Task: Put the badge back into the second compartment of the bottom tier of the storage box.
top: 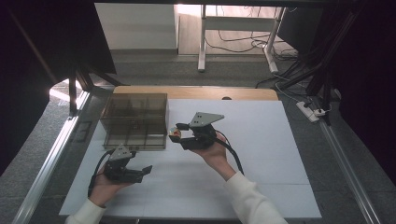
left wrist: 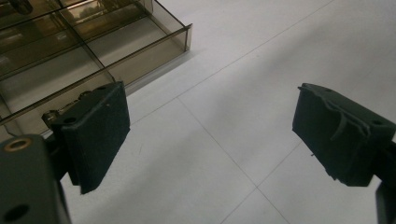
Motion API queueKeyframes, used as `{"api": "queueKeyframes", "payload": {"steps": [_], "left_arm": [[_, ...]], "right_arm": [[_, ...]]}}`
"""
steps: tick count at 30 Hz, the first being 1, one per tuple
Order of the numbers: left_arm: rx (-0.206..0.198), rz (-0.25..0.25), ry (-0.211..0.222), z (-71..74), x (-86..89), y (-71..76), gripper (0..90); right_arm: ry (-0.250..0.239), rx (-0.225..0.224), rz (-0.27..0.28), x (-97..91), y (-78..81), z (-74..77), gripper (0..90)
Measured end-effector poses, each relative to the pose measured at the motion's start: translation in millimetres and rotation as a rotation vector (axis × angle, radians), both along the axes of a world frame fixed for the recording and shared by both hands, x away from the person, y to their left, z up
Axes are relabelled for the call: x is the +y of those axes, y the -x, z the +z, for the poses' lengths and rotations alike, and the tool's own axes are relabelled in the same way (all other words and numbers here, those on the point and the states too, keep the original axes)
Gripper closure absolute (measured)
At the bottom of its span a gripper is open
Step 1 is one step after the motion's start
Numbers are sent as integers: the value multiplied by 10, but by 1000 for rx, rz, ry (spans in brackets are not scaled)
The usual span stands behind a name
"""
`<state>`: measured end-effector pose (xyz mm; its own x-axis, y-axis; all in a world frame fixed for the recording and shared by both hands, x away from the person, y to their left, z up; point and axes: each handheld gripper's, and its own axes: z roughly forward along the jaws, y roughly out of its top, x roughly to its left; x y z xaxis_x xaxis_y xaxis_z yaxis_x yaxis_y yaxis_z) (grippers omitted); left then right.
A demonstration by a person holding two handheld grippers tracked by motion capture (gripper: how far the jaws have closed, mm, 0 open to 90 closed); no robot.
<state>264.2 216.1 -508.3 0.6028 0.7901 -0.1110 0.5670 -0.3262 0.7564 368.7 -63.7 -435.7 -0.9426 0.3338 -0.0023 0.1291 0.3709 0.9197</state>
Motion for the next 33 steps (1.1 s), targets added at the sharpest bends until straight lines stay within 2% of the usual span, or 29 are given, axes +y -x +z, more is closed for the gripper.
{"api": "queueKeyframes", "payload": {"steps": [22, 33], "left_arm": [[-2, 6, 17, 5, 31, -6, 113], [-2, 2, 25, 6, 37, -10, 113]], "right_arm": [[27, 29, 8, 427, -185, -33, 470], [39, 53, 28, 808, -256, -141, 470]]}}
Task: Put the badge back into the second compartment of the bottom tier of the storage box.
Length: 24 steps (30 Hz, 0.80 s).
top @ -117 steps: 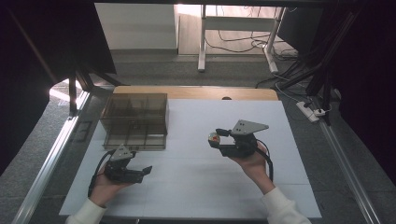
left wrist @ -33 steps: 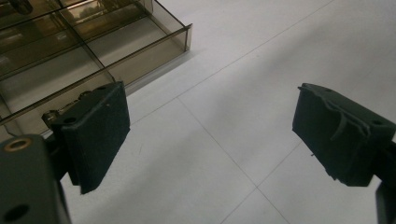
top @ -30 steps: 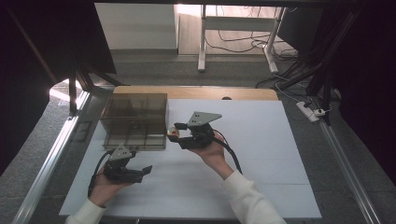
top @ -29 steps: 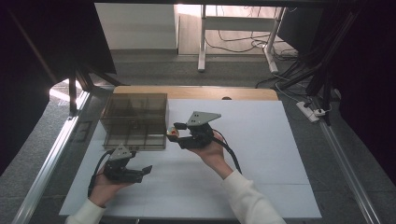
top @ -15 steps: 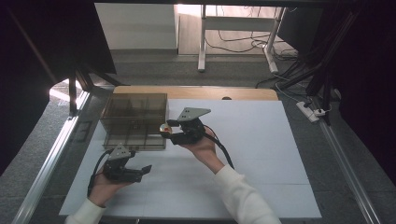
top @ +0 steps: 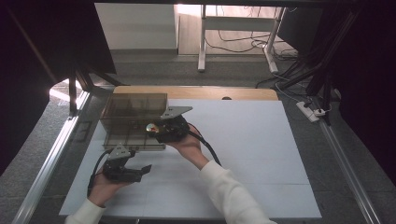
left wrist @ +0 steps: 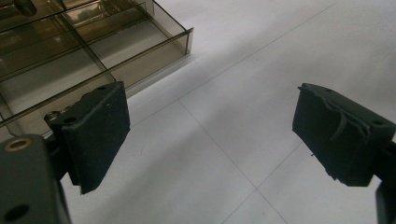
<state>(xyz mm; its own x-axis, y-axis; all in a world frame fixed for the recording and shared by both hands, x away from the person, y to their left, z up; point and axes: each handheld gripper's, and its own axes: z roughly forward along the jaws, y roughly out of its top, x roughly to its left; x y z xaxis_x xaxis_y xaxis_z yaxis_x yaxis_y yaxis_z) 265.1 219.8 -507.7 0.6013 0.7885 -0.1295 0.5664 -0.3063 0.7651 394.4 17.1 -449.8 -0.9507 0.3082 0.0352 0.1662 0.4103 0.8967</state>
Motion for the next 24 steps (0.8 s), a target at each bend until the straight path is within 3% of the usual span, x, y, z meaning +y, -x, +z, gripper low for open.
{"api": "queueKeyframes", "payload": {"steps": [6, 13, 24], "left_arm": [[5, -6, 0, -9, 3, -4, 113], [7, -7, 5, -10, 11, -2, 113], [9, -12, 10, -12, 11, -1, 114]], "right_arm": [[29, 12, 13, 195, -45, -98, 470], [33, 34, 2, 371, -102, -230, 470], [41, 32, -16, 583, -156, -372, 469]]}}
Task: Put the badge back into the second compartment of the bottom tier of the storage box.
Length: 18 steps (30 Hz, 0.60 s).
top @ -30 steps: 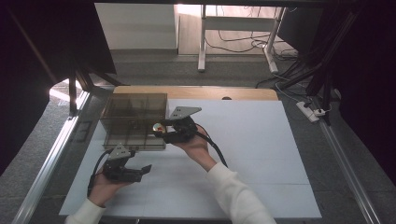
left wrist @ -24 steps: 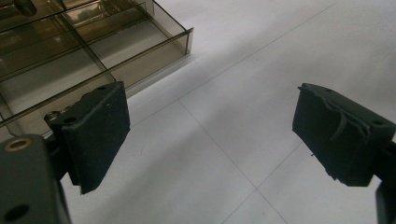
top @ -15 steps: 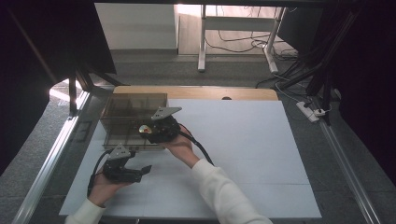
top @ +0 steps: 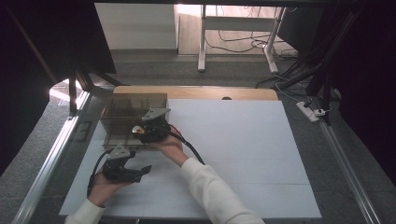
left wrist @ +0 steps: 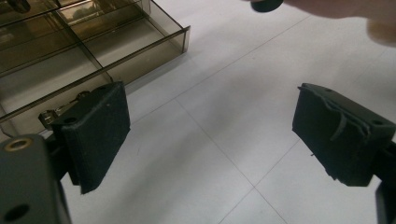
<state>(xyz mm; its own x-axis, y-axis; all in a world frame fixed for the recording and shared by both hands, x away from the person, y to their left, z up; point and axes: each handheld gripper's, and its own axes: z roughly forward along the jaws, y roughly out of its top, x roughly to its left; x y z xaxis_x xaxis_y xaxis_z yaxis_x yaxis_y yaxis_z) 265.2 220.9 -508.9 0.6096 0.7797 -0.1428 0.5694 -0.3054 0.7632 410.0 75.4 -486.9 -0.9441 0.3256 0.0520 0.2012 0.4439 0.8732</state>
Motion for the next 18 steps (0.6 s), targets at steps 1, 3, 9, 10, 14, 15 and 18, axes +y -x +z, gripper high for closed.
{"api": "queueKeyframes", "payload": {"steps": [1, 3, 9, 10, 14, 15, 18], "left_arm": [[0, -1, 1, 0, 1, 0, 114], [0, -1, 1, 1, 2, 1, 114], [-3, -6, 1, 11, -22, 1, 114], [-4, -7, 2, 12, -25, 4, 114], [1, -3, 6, 5, -1, 2, 115], [0, -3, 7, 4, 3, 2, 115], [0, -4, 7, 3, 1, 2, 115]], "right_arm": [[0, -3, -1, 12, -1, -12, 469], [2, -4, -1, 33, -4, -27, 469], [-1, -10, -9, 83, -14, -84, 464], [-3, -15, -15, 94, -11, -100, 456], [9, -66, -39, 125, 40, -114, 371], [7, -66, -37, 120, 48, -101, 371], [1, -59, -36, 67, 65, -35, 371]]}}
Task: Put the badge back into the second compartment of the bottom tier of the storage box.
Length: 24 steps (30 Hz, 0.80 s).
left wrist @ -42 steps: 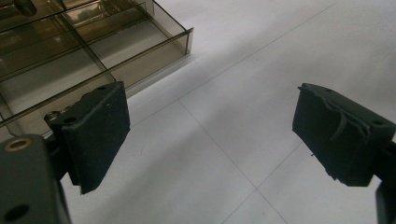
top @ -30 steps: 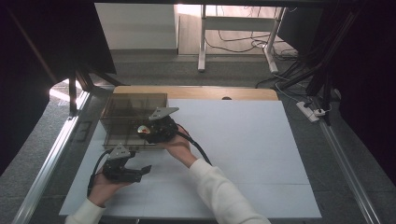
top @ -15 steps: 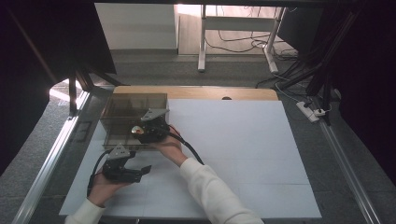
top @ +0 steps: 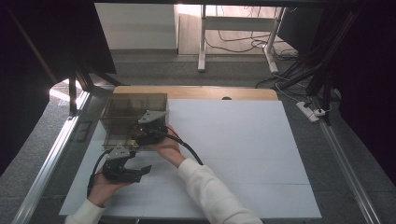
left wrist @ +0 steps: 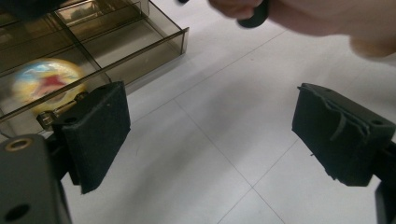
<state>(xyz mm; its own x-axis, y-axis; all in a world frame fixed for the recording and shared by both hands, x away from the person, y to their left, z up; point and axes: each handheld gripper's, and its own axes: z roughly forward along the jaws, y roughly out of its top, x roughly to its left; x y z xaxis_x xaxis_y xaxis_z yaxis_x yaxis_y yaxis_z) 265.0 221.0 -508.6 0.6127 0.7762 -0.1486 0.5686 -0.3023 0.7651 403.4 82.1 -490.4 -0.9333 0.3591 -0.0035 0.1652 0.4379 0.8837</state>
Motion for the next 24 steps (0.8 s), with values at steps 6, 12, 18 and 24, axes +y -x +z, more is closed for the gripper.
{"api": "queueKeyframes", "payload": {"steps": [6, 12, 18, 24], "left_arm": [[-3, 5, -2, -1, 11, -2, 115], [3, 7, -9, -14, 5, -11, 114], [3, 18, -10, -18, 15, -15, 114], [3, 20, -15, -20, 9, -18, 114]], "right_arm": [[3, 17, 3, -218, 33, 127, 367], [12, 22, -19, -577, 80, 185, 364], [5, 34, -68, -1004, 118, 204, 361], [2, 37, -108, -1408, 194, 231, 356]]}}
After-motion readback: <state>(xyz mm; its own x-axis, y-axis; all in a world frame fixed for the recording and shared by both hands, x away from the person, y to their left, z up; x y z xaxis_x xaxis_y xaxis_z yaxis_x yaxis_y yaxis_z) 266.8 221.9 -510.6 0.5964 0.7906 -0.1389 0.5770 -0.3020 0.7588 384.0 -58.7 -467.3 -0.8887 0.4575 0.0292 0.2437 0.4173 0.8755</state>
